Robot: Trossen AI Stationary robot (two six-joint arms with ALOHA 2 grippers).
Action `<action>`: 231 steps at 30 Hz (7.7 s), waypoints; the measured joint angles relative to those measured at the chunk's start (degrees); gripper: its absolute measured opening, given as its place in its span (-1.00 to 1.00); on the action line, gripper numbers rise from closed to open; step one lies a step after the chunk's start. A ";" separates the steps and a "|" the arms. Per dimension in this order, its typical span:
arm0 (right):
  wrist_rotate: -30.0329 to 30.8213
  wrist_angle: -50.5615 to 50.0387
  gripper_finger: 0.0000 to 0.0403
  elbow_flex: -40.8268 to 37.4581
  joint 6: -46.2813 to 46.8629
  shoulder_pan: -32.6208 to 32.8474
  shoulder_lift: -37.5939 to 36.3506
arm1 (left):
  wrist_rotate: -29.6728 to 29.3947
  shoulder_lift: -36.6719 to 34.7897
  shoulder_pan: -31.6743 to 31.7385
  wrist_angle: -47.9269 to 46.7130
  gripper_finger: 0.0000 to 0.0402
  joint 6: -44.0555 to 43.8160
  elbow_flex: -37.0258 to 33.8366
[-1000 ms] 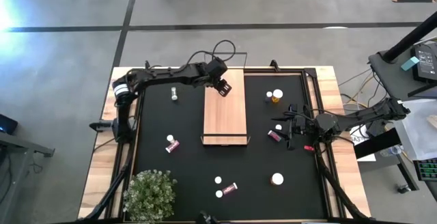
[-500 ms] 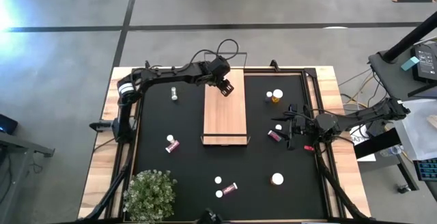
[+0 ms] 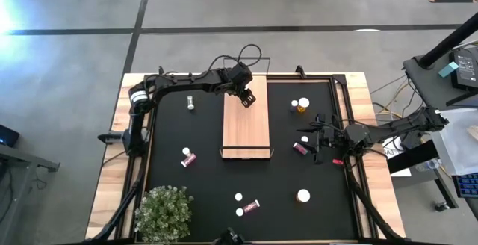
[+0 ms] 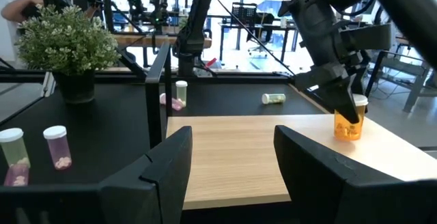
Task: Pick and place medicine bottles onto shelf by color
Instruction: Put the top left orange medicine bottle on the shelf, then put the middle left yellow medicine bottle on the shelf
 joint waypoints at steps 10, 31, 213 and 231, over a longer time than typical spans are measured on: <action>0.00 0.01 -0.01 0.00 0.02 0.01 0.00 | 0.07 0.02 0.44 1.05 -0.08 0.05 -0.14; 0.00 0.01 -0.01 0.00 0.00 0.01 0.00 | 0.02 0.09 1.90 5.29 -0.07 0.09 -1.46; 0.00 0.01 -0.01 0.00 0.00 0.01 0.00 | 6.91 -30.56 -30.42 -31.46 0.16 -94.75 -39.53; 0.00 0.03 -0.01 0.00 0.00 0.01 0.00 | 6.29 -30.56 -30.38 -32.21 -0.49 -93.34 -39.33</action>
